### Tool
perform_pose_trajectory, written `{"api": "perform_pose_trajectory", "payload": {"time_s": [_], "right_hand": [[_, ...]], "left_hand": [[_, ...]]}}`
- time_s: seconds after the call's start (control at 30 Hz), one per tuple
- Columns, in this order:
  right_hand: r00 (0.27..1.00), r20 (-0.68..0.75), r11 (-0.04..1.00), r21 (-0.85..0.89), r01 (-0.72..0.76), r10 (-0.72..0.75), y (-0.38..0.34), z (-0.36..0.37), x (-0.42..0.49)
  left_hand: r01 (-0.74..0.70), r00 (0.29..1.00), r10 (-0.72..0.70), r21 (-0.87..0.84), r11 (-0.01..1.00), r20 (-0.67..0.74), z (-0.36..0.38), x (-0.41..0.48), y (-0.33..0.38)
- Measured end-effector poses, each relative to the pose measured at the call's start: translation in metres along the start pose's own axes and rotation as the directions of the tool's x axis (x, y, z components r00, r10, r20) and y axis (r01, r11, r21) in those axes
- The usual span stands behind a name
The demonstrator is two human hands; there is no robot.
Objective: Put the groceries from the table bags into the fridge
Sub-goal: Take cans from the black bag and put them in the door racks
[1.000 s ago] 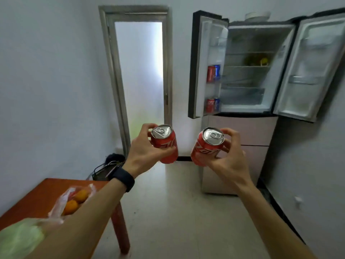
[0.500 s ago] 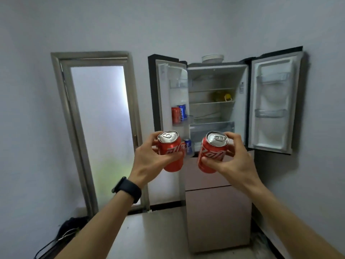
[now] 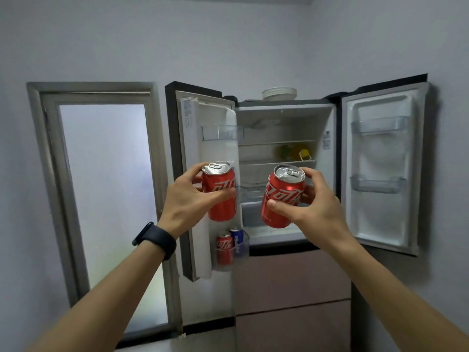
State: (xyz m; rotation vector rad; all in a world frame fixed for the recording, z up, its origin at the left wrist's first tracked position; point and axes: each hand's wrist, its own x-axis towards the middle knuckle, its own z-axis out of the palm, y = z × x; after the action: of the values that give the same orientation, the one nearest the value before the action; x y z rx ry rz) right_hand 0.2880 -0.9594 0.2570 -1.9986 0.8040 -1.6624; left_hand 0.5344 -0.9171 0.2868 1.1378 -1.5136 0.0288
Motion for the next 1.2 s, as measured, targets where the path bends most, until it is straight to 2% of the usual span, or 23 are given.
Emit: {"api": "perform_pose_trajectory", "payload": {"time_s": [0.37, 0.6, 0.73, 0.87, 1.03, 1.2], "right_hand": [[0.979, 0.050, 0.970, 0.154, 0.186, -0.196, 0.080, -0.011, 0.169], [0.949, -0.025, 0.908, 0.285, 0.307, -0.313, 0.078, 0.017, 0.279], [0.940, -0.084, 0.891, 0.300, 0.340, -0.331, 0.080, 0.039, 0.325], [0.944, -0.134, 0.889, 0.316, 0.330, -0.302, 0.089, 0.067, 0.365], [0.961, -0.118, 0.907, 0.319, 0.274, -0.249, 0.107, 0.102, 0.406], [0.977, -0.006, 0.929, 0.305, 0.207, -0.215, 0.129, 0.134, 0.430]], "left_hand": [[-0.066, 0.974, 0.112, 0.226, 0.972, -0.198, 0.054, 0.138, 0.000], [-0.062, 0.928, 0.177, 0.331, 0.941, -0.329, 0.051, 0.228, 0.014], [-0.049, 0.914, 0.190, 0.368, 0.929, -0.358, 0.051, 0.268, 0.004], [-0.008, 0.916, 0.164, 0.391, 0.920, -0.367, 0.052, 0.298, -0.017], [0.086, 0.944, 0.082, 0.477, 0.875, -0.321, 0.059, 0.333, -0.043], [0.204, 0.962, -0.052, 0.574, 0.793, -0.269, 0.070, 0.354, -0.058]]}}
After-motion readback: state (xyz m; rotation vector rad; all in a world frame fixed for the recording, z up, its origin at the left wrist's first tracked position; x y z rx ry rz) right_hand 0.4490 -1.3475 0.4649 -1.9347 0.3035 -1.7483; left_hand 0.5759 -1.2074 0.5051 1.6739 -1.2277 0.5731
